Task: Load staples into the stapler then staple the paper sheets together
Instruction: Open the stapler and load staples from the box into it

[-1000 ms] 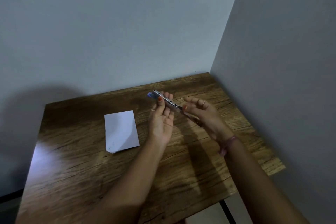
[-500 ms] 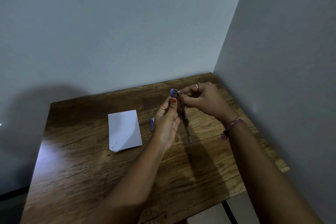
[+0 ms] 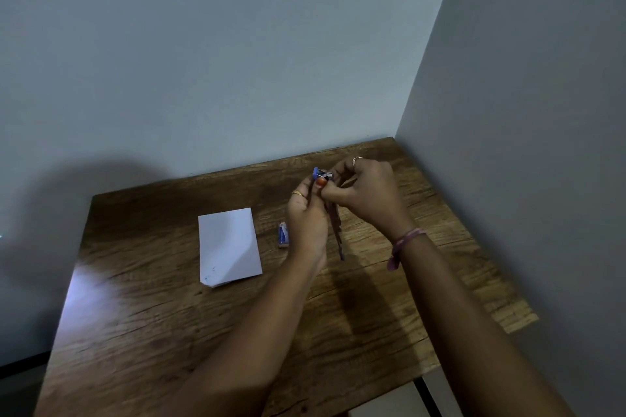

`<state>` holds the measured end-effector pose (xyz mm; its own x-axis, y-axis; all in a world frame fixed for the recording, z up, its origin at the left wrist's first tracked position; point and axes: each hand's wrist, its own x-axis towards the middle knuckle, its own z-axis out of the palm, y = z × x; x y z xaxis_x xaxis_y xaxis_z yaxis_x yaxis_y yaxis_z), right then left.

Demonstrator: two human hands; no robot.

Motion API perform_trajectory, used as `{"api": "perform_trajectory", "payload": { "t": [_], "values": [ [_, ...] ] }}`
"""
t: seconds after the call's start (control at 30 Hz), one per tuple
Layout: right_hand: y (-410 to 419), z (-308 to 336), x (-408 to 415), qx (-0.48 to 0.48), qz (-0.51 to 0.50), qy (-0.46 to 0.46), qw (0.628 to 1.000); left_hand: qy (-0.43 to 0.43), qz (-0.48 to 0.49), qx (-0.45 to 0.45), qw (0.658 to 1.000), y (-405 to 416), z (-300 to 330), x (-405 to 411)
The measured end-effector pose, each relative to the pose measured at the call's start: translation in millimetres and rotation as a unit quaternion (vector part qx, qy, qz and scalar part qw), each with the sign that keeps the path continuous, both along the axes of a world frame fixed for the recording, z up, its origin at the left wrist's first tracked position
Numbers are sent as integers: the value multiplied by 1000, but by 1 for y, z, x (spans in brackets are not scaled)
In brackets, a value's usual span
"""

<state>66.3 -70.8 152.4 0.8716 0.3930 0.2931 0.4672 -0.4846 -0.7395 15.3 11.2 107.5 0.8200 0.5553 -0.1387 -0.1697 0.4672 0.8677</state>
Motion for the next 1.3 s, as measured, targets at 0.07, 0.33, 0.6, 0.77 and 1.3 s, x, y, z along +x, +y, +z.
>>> {"api": "perform_trajectory", "payload": {
  "t": [0.07,0.33,0.6,0.77,1.3],
  "values": [
    [2,-4,-3,26,-14,-3,1000,13,23,1,1000,-2,1,1],
    [-15,-11,8,304,-34,188,933,-92,29,-243,965,12,15,2],
    [-43,-6,25,422,29,351,836,-28,-96,-335,937,17,-9,-23],
    [-48,-12,29,347,82,405,842,92,-263,-296,914,8,-15,-25],
    [-57,-36,16,114,37,93,988,129,-210,-371,895,-6,-23,-20]
  ]
}}
